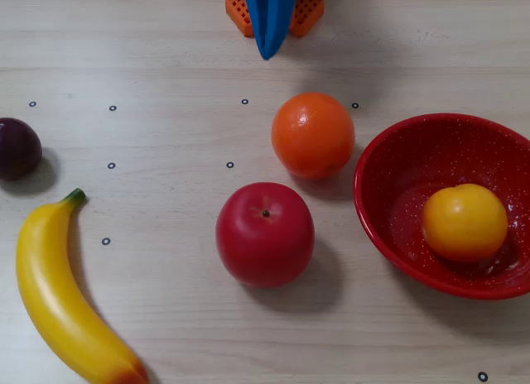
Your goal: Put peach in the red bowl.
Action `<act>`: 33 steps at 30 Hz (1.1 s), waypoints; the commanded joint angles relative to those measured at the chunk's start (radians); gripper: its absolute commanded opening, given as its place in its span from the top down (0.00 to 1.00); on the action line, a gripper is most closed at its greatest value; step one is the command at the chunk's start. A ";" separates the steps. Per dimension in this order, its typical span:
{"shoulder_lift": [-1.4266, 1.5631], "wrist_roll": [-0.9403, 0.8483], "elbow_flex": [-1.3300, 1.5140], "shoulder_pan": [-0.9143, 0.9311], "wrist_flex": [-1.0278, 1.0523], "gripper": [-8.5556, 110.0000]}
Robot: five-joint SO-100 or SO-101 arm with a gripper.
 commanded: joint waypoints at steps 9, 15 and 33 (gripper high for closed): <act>0.018 0.107 0.118 0.006 -0.195 0.93; 0.020 0.249 0.265 0.005 -0.305 0.93; 0.021 0.540 0.434 -0.071 -0.466 0.93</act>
